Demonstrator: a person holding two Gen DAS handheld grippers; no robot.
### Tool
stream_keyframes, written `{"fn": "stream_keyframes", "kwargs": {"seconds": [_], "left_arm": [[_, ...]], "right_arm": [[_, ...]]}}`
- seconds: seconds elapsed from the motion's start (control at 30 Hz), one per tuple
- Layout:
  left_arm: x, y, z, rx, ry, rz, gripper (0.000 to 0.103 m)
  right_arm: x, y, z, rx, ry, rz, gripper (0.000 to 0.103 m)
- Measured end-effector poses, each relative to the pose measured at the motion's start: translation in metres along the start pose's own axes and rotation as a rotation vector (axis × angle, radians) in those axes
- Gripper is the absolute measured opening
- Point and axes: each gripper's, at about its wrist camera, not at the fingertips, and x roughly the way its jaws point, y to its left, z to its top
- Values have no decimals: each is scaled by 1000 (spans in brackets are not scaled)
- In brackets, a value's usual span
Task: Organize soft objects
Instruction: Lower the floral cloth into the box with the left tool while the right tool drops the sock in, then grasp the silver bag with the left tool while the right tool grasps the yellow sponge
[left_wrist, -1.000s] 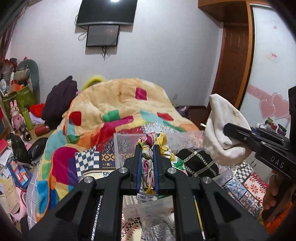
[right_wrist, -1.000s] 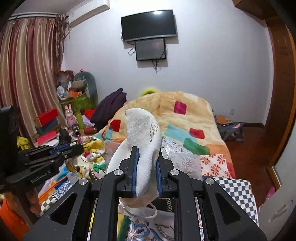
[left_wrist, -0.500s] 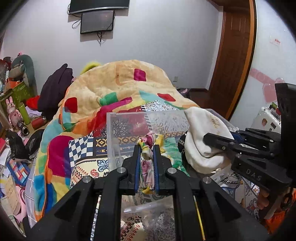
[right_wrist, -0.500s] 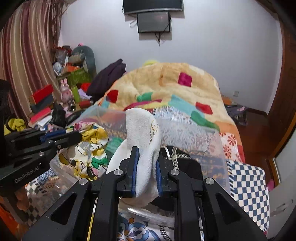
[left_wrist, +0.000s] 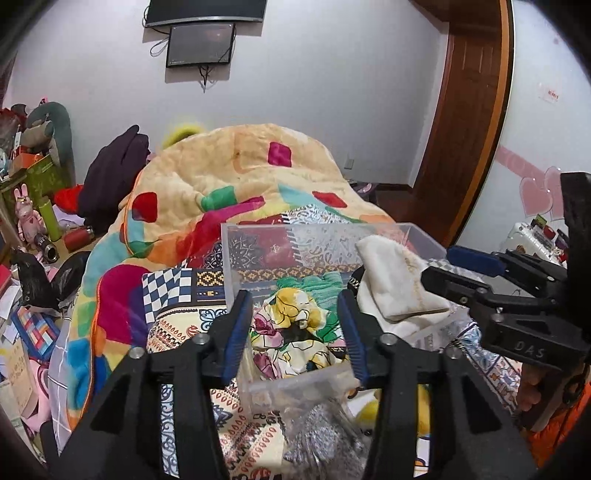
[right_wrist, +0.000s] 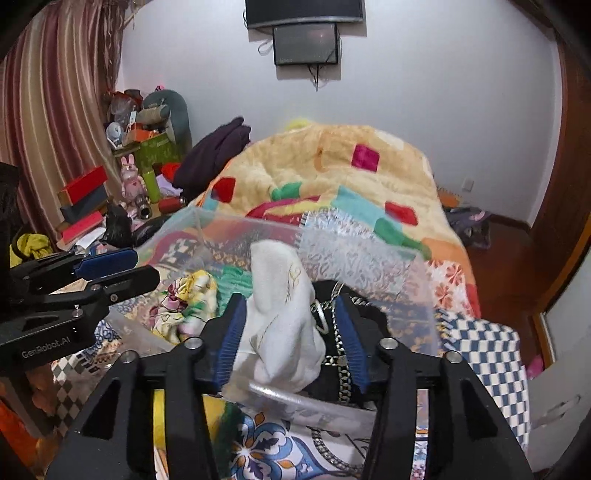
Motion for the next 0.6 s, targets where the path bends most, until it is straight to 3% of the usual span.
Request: {"fn": "stream_keyframes", "kwargs": {"seconds": [0.13,0.27,0.33,0.6], "left_arm": [[-20,-1,2,-5,-48,4,71],[-35,-4,-1,7,-67,5,85],[-40,-4,-5,7,-70,0,92],[-35,-5,-39,20,19,8,94]], "right_arm": [[-22,2,3,1,-62,3,63],[-38,3,2,5,-95,18,67],[-42,3,-1,6,-105,20,75],[-28,10,-37,27,-7,57,76]]}}
